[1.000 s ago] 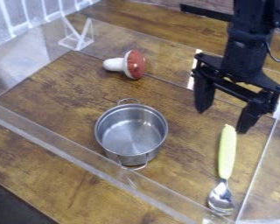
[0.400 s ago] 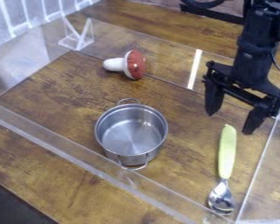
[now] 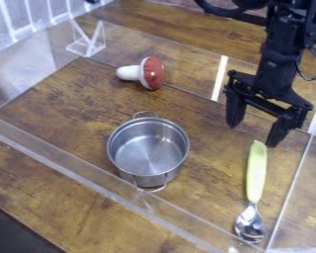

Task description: Remove the mushroom from the silver pot and put it on the table

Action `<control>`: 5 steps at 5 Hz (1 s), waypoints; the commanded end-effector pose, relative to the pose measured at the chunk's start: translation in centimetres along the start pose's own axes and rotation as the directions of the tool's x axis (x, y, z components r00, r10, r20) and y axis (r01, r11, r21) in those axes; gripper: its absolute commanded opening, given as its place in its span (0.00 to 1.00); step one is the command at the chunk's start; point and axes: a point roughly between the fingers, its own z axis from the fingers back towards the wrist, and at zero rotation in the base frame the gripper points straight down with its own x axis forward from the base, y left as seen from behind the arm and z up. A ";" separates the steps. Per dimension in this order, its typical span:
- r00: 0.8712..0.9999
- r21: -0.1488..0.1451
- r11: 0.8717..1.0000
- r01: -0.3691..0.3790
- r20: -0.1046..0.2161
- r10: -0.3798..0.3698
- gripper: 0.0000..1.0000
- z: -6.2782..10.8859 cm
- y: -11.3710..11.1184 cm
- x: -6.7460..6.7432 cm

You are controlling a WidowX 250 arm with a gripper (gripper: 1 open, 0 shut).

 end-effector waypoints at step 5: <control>0.997 -0.019 1.000 -0.018 0.073 0.020 1.00 2.9 1.2 2.2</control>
